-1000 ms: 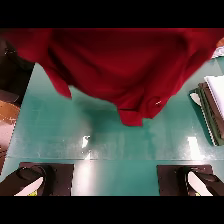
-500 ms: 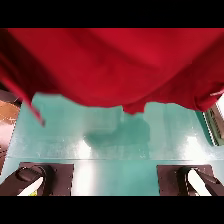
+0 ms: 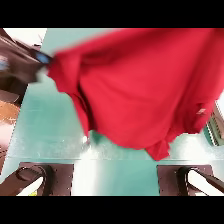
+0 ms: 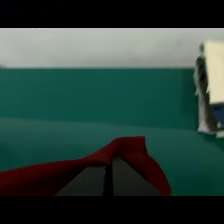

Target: Fold the shirts.

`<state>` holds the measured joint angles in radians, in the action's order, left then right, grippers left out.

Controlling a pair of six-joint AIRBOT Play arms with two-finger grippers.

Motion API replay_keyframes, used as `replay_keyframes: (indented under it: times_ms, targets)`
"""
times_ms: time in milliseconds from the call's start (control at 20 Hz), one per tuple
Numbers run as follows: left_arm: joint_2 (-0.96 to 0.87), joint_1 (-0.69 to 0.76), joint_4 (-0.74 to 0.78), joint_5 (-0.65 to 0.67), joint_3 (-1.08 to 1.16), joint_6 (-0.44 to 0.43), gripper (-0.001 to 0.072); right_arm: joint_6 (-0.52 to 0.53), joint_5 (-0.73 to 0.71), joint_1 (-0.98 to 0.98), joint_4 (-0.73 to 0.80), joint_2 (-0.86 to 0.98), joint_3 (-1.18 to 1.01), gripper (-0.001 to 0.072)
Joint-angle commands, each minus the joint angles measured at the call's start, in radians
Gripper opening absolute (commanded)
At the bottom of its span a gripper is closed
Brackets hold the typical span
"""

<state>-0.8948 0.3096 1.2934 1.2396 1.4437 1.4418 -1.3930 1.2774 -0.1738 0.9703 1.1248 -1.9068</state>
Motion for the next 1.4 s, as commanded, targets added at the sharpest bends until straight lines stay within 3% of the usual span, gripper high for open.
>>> replay_keyframes:
  times_ms: [0, 150, 400, 600, 650, 700, 750, 800, 900, 1000, 1150, 1350]
  targets:
    - [-0.096, -0.090, 0.032, -0.137, -0.292, 0.018, 0.0027, -0.002, 0.019, 0.111, -0.015, 0.166, 0.140, 0.0016]
    - [-0.253, -0.195, 0.030, -0.269, -0.316, 0.014, 0.0028, -0.002, -0.109, 0.219, 0.104, 0.302, 0.214, 0.0016]
    - [-0.414, -0.209, -0.125, -0.482, -0.315, -0.160, 0.0028, -0.002, -0.317, 0.318, 0.156, 0.475, 0.219, 0.0017]
    - [-0.443, -0.210, -0.124, -0.644, -0.307, -0.158, 0.0031, -0.002, -0.362, 0.327, 0.146, 0.540, 0.219, 0.0022]
    - [-0.444, -0.210, -0.124, -0.655, -0.306, -0.153, 0.0158, -0.002, -0.362, 0.327, 0.146, 0.547, 0.219, 0.0058]
    - [-0.444, -0.210, -0.122, -0.656, -0.306, -0.127, 0.0364, -0.002, -0.362, 0.325, 0.147, 0.550, 0.219, 0.0291]
    - [-0.444, -0.216, -0.125, -0.650, -0.306, -0.121, 0.0431, -0.002, -0.361, 0.319, 0.146, 0.549, 0.217, 0.0447]
    - [-0.444, -0.227, -0.124, -0.629, -0.298, -0.112, 0.0433, -0.002, -0.342, 0.311, 0.147, 0.549, 0.203, 0.0468]
    - [-0.444, -0.278, -0.125, -0.509, -0.246, -0.093, 0.0434, -0.002, -0.239, 0.282, 0.148, 0.547, 0.145, 0.0462]
    - [-0.442, -0.350, -0.127, -0.305, -0.176, -0.088, 0.0434, 0.000, -0.095, 0.243, 0.147, 0.532, 0.104, 0.0460]
    - [-0.441, -0.431, -0.189, -0.063, -0.176, -0.127, 0.0434, 0.043, 0.025, 0.205, 0.146, 0.447, 0.198, 0.0449]
    - [-0.422, -0.440, -0.345, -0.023, -0.388, -0.161, 0.0435, 0.095, 0.091, 0.195, 0.057, 0.279, 0.465, 0.0449]
